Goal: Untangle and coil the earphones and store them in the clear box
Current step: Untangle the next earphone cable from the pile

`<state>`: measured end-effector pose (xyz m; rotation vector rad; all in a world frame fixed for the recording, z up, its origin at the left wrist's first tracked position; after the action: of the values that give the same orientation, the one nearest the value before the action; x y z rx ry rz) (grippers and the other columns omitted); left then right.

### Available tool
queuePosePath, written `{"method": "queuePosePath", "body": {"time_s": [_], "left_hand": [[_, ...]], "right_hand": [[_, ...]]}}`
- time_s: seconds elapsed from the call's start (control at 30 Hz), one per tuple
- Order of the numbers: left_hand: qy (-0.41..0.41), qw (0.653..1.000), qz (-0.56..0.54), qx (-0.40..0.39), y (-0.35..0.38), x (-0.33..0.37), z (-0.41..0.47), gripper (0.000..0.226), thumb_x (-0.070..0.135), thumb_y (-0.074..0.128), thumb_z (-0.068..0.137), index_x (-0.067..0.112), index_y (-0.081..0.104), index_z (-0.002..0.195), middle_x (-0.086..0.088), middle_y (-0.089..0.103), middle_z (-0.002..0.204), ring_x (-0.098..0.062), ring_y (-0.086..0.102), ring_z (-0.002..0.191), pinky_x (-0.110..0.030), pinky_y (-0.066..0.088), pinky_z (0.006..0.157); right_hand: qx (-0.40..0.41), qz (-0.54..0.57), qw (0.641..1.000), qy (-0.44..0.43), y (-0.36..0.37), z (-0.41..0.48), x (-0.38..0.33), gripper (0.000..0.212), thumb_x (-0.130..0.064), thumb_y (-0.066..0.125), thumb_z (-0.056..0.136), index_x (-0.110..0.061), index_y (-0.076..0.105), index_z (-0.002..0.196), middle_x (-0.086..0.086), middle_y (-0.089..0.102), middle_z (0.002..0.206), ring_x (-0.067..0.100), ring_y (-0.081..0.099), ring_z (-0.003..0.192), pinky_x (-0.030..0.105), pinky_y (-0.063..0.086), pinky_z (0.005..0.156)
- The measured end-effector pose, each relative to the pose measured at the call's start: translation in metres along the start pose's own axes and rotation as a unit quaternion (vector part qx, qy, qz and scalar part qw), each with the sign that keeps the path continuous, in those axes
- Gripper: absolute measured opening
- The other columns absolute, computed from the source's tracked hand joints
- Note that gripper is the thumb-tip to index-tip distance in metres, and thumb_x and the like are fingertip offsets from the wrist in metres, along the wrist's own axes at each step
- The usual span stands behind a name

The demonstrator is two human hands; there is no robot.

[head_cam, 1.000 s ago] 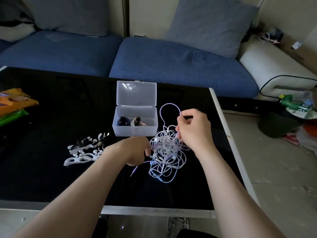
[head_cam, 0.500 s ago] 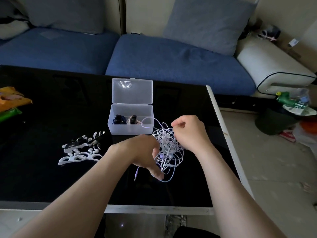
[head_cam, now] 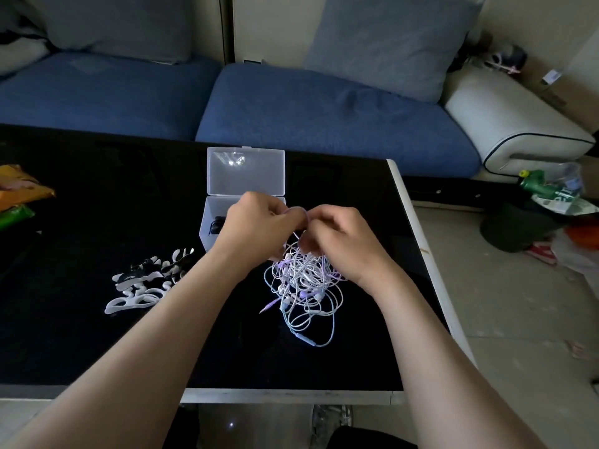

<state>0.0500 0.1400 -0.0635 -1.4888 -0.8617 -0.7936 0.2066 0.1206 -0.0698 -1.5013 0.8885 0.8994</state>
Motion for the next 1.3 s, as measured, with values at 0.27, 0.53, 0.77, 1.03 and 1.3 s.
{"method": "queuePosePath", "body": {"time_s": [0.27, 0.53, 0.77, 1.03, 1.3], "left_hand": [[-0.125, 0.983, -0.126, 0.050, -0.016, -0.002, -0.002, 0.069, 0.079, 0.069, 0.072, 0.011, 0.079, 0.074, 0.006, 0.059, 0.056, -0.021, 0.051, 0.057, -0.030, 0.040, 0.059], [-0.049, 0.931, -0.359, -0.036, -0.015, 0.013, 0.001, 0.025, 0.038, 0.065, 0.102, 0.015, 0.072, 0.095, 0.003, 0.045, 0.074, -0.010, 0.024, 0.046, -0.022, 0.024, 0.041], [-0.038, 0.931, -0.346, -0.108, -0.009, 0.014, -0.001, 0.047, 0.004, 0.034, 0.092, 0.013, 0.076, 0.111, -0.005, 0.061, 0.090, -0.012, 0.020, 0.053, -0.023, 0.019, 0.045], [-0.226, 0.945, -0.184, -0.147, -0.002, -0.013, -0.007, 0.041, 0.013, 0.035, 0.098, -0.009, 0.065, 0.116, -0.028, 0.078, 0.096, -0.012, 0.036, 0.040, -0.017, 0.021, 0.036], [-0.211, 0.918, 0.168, -0.290, -0.003, -0.044, -0.014, 0.030, 0.023, 0.053, 0.102, -0.002, 0.070, 0.096, -0.011, 0.059, 0.071, -0.026, 0.046, 0.056, -0.021, 0.030, 0.048]], "right_hand": [[0.046, -0.158, 0.986, 0.026, -0.005, 0.005, 0.020, 0.020, -0.027, 0.062, 0.101, -0.024, 0.078, 0.090, -0.004, 0.073, 0.074, 0.013, 0.069, 0.068, 0.016, 0.049, 0.055], [0.161, -0.123, 0.976, 0.081, -0.027, 0.005, 0.031, 0.037, -0.033, 0.068, 0.102, -0.014, 0.072, 0.071, -0.003, 0.063, 0.055, 0.013, 0.059, 0.052, 0.017, 0.052, 0.057], [0.167, 0.227, 0.959, 0.027, -0.024, 0.004, 0.004, 0.038, 0.011, 0.043, 0.096, -0.005, 0.077, 0.104, 0.013, 0.082, 0.093, 0.028, 0.080, 0.095, 0.036, 0.065, 0.087], [0.197, 0.333, 0.919, 0.074, -0.035, 0.001, -0.002, 0.035, 0.006, 0.038, 0.094, -0.007, 0.070, 0.099, 0.005, 0.060, 0.068, 0.013, 0.051, 0.043, 0.021, 0.034, 0.040], [0.278, -0.074, 0.954, 0.089, -0.047, -0.011, 0.011, 0.016, -0.023, 0.065, 0.087, -0.023, 0.081, 0.084, -0.009, 0.075, 0.071, 0.015, 0.070, 0.072, 0.028, 0.051, 0.065]]}}
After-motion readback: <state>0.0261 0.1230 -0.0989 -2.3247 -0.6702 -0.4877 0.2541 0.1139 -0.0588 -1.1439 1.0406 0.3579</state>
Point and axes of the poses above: each hand's wrist, its own z-axis towards the middle knuckle, its own y-axis out of the palm, x = y × z, the point moved 4 cm from there along z, towards the middle knuckle
